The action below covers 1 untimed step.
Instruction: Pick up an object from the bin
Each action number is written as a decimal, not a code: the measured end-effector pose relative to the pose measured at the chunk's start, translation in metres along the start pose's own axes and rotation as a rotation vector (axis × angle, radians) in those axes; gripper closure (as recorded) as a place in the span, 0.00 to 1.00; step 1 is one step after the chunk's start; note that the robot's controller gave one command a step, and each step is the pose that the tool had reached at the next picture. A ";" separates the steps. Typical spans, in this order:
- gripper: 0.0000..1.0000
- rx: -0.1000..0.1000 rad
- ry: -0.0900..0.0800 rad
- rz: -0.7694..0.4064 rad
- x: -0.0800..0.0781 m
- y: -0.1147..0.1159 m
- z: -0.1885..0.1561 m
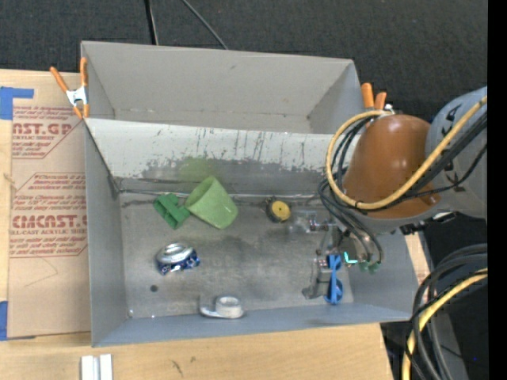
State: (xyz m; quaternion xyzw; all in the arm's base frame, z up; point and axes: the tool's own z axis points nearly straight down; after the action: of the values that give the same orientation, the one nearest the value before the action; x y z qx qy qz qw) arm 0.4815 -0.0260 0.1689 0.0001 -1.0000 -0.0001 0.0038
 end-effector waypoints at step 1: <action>0.00 0.003 -0.007 -0.497 -0.015 -0.098 0.023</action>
Offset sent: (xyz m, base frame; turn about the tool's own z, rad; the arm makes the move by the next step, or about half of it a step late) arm 0.0150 -0.0968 -0.0219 -0.5006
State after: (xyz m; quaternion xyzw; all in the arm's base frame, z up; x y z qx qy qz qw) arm 0.4963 -0.1245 0.1460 0.2462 -0.9692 0.0007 0.0000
